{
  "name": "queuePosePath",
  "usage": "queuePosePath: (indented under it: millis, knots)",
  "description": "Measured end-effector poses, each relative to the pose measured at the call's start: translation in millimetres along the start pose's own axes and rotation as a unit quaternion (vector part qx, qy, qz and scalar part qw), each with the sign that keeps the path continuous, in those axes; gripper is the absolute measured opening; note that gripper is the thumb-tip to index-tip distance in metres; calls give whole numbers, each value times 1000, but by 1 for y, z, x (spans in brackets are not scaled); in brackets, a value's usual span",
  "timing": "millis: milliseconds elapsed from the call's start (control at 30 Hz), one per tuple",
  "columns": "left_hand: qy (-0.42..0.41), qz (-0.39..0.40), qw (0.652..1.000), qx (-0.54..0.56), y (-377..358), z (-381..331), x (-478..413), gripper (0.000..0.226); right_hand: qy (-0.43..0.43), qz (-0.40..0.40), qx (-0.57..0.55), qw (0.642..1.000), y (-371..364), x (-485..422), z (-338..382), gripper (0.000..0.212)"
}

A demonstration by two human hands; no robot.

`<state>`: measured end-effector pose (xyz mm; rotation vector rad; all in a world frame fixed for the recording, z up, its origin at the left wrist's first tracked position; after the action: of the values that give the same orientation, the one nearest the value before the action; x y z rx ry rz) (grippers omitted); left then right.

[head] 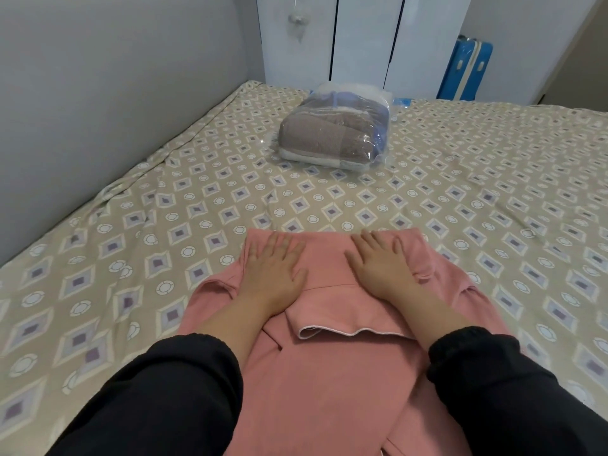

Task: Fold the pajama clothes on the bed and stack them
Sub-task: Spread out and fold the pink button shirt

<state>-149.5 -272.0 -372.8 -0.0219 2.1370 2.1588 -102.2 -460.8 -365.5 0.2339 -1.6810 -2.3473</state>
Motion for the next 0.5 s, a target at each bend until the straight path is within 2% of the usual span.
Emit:
queuePosePath:
  millis: [200,333,433,500]
  knots:
    - [54,1,998,28,3,17,-7,57,-71,-45,43,996,17,-2,-48,56]
    - [35,5,999,6,3,29,-15,55,-68,-36,49,996,17,-5,-52,55]
    - [6,39,999,-11,3,32,-25,56,-48,-19,58,997,19,-12,-51,58]
    - [-12,93,995,15,8,36,-33,65,-28,16,52,998,23,-17,-48,62]
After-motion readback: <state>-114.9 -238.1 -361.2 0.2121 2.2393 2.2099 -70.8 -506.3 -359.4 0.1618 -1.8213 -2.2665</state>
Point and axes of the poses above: each hand's wrist, its own x-axis away from the middle knuckle, its own y-axis out of the back of the hand, z = x × y, the point moved 8 cm from there along -x, towards the middle knuckle, and after that the axes turned 8 degrees about -x, right-handed, at the moved point
